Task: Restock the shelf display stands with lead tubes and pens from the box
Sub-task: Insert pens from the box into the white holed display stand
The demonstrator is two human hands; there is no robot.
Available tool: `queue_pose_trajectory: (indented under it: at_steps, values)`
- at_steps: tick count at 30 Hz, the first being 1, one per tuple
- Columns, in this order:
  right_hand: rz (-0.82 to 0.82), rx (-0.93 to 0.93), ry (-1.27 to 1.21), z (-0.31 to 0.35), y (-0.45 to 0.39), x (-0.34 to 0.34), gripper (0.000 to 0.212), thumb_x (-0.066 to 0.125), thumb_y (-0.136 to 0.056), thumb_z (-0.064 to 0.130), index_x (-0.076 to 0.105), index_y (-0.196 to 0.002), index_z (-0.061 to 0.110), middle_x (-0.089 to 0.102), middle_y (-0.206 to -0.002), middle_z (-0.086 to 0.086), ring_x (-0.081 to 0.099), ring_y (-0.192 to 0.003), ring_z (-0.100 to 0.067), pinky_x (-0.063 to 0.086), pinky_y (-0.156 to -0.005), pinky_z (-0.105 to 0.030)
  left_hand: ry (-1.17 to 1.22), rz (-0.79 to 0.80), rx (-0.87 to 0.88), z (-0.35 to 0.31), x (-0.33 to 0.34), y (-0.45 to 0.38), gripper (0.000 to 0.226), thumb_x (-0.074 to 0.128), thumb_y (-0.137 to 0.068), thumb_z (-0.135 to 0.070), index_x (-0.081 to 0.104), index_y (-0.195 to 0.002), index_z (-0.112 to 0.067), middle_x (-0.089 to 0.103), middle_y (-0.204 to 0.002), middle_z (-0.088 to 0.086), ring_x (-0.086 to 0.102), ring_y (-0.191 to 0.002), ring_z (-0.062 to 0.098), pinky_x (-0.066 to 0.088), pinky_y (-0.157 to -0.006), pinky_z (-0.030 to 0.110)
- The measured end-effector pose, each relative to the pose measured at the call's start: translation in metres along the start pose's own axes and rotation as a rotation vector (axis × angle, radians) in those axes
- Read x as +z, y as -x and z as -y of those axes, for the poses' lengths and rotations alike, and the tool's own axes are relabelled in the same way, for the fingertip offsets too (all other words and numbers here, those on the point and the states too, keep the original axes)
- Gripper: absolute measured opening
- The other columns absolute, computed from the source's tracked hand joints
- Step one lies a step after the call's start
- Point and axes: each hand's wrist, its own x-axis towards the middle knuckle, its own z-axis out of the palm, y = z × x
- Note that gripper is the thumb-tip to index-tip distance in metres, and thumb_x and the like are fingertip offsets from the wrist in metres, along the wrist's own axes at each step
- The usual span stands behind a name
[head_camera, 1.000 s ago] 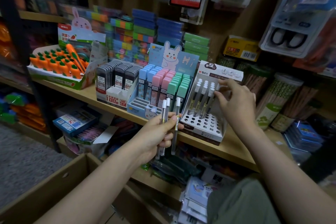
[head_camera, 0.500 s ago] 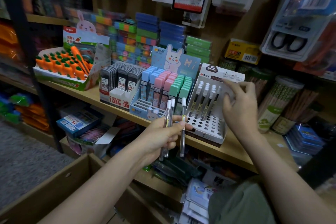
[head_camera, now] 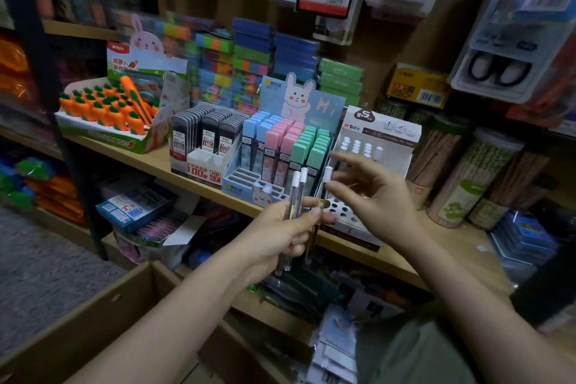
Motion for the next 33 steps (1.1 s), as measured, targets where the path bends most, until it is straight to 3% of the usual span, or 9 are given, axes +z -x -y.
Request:
queue_pose_trajectory:
  at_steps: [3, 6, 9, 12, 14, 17, 21, 28, 33]
  values:
    - [0.020, 0.007, -0.041, 0.002, -0.001, 0.000, 0.033, 0.077, -0.079, 0.012, 0.069, -0.110, 0.021, 0.072, -0.087, 0.000, 0.070, -0.082, -0.009, 0.058, -0.078, -0.033, -0.031, 0.008, 0.014, -0.002, 0.001, 0.001, 0.021, 0.057, -0.095, -0.019, 0.061, -0.116, -0.018, 0.074, -0.096, 0.003, 0.034, -0.044, 0.002, 0.030, -0.041, 0.014]
    - [-0.025, 0.012, -0.151, 0.001, -0.002, -0.016, 0.031, 0.075, -0.075, 0.020, 0.068, -0.106, 0.024, 0.074, -0.088, 0.000, 0.072, -0.082, -0.012, 0.059, -0.077, -0.025, -0.093, -0.050, 0.014, -0.008, 0.004, 0.000, 0.018, 0.053, -0.098, -0.021, 0.063, -0.113, -0.022, 0.065, -0.082, -0.002, 0.036, -0.049, 0.004, 0.030, -0.043, 0.016]
    - [-0.339, 0.010, -0.209, -0.006, -0.005, -0.044, 0.029, 0.073, -0.081, 0.014, 0.068, -0.107, 0.025, 0.073, -0.090, 0.005, 0.071, -0.084, -0.009, 0.056, -0.075, -0.019, -0.019, -0.161, -0.048, -0.017, 0.006, -0.002, 0.020, 0.051, -0.098, -0.014, 0.058, -0.117, -0.018, 0.055, -0.098, 0.005, 0.038, -0.054, 0.007, 0.029, -0.044, 0.019]
    - [-0.552, -0.046, -0.012, -0.016, -0.003, -0.059, 0.030, 0.072, -0.085, 0.009, 0.065, -0.112, 0.021, 0.070, -0.094, 0.009, 0.069, -0.087, -0.005, 0.057, -0.078, -0.021, 0.030, -0.143, -0.082, -0.019, 0.007, -0.002, 0.028, 0.043, -0.098, -0.002, 0.053, -0.123, -0.008, 0.053, -0.105, 0.011, 0.042, -0.062, 0.011, 0.032, -0.051, 0.022]
    - [-0.545, -0.048, 0.104, -0.022, -0.003, -0.056, 0.031, 0.072, -0.086, 0.012, 0.064, -0.112, 0.026, 0.069, -0.096, 0.010, 0.068, -0.089, -0.005, 0.056, -0.081, -0.024, -0.012, -0.118, -0.080, -0.016, 0.007, -0.001, 0.030, 0.041, -0.099, 0.001, 0.053, -0.126, -0.004, 0.058, -0.105, 0.010, 0.045, -0.068, 0.011, 0.038, -0.056, 0.022]
    - [-0.510, -0.068, 0.186, -0.028, -0.005, -0.049, 0.030, 0.072, -0.086, 0.014, 0.064, -0.111, 0.030, 0.067, -0.094, 0.018, 0.066, -0.089, 0.001, 0.053, -0.083, -0.016, -0.028, -0.071, -0.072, -0.012, 0.007, 0.002, 0.029, 0.044, -0.099, 0.000, 0.055, -0.124, -0.007, 0.068, -0.095, 0.006, 0.053, -0.068, 0.009, 0.046, -0.059, 0.020]
    - [-0.458, -0.052, 0.225, -0.033, -0.009, -0.045, 0.027, 0.071, -0.086, 0.013, 0.065, -0.109, 0.026, 0.066, -0.092, 0.020, 0.065, -0.088, 0.004, 0.051, -0.082, -0.011, 0.047, -0.027, -0.050, -0.011, 0.007, 0.003, 0.030, 0.044, -0.099, -0.001, 0.056, -0.125, -0.012, 0.066, -0.079, 0.003, 0.051, -0.060, 0.009, 0.044, -0.054, 0.020]
    - [-0.464, -0.020, 0.274, -0.034, -0.008, -0.049, 0.024, 0.072, -0.085, 0.015, 0.067, -0.106, 0.027, 0.064, -0.087, 0.024, 0.062, -0.083, 0.014, 0.044, -0.075, -0.001, -0.012, -0.119, -0.066, -0.011, 0.007, 0.005, 0.031, 0.042, -0.098, 0.002, 0.059, -0.119, -0.014, 0.067, -0.091, 0.004, 0.048, -0.068, 0.010, 0.041, -0.061, 0.023]
    - [-0.478, 0.014, 0.304, -0.033, -0.017, -0.044, 0.025, 0.071, -0.087, 0.016, 0.068, -0.110, 0.025, 0.068, -0.093, 0.008, 0.065, -0.084, 0.001, 0.054, -0.079, -0.018, -0.046, -0.058, -0.021, -0.010, 0.006, 0.007, 0.031, 0.045, -0.098, 0.002, 0.058, -0.123, -0.012, 0.070, -0.087, -0.002, 0.053, -0.071, 0.009, 0.046, -0.065, 0.022]
